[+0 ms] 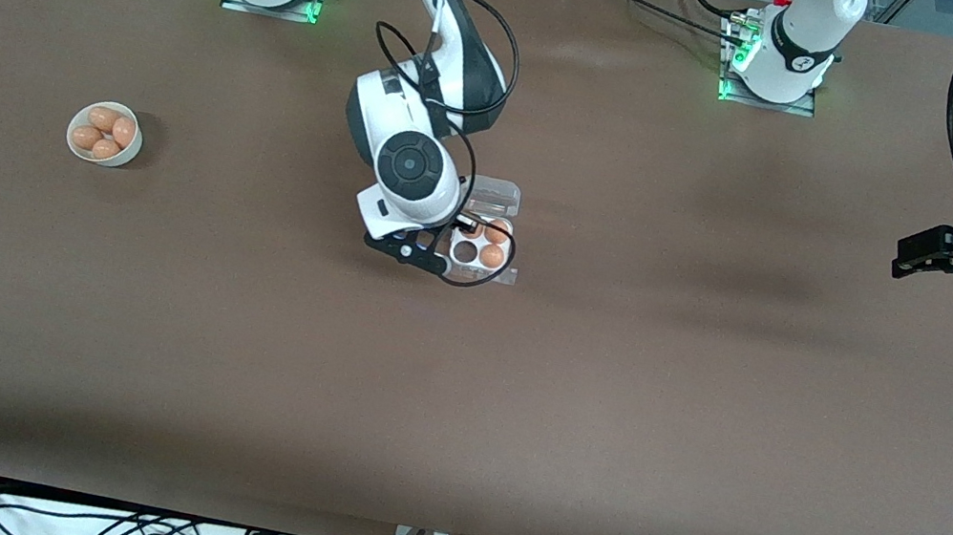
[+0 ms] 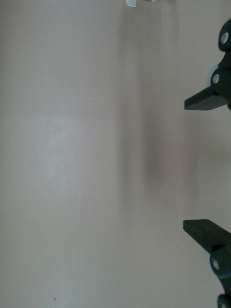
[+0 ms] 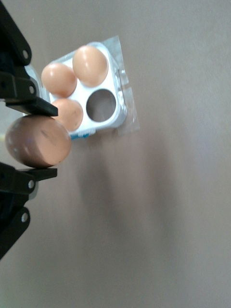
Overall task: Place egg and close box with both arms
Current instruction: 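Lower the egg into the empty slot and open the right gripper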
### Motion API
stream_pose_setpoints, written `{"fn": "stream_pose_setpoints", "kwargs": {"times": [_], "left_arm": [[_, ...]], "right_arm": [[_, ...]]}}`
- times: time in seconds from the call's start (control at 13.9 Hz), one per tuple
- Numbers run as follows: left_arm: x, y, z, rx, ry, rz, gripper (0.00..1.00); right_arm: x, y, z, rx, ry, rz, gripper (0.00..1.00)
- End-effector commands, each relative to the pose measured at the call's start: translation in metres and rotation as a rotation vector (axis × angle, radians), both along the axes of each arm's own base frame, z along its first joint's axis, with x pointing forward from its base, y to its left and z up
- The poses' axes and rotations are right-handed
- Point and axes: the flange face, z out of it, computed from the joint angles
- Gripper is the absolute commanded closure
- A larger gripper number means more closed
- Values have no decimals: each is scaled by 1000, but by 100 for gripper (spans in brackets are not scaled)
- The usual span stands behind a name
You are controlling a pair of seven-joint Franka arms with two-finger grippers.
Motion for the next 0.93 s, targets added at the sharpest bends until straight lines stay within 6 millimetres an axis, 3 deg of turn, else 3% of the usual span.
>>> {"fn": "stream_pose_setpoints", "kwargs": {"times": [0.0,0.36,0.86], "left_arm": [[0,0,4,14,6,-4,0],[1,-1,1,14,11,-2,0],[1,-1,1,15,11,-1,0]], "right_arm": [[5,13,-3,35,-34,-16,62],[8,27,-24,74,-107,-8,62],[-7,42,-35,88,-85,15,61]]}}
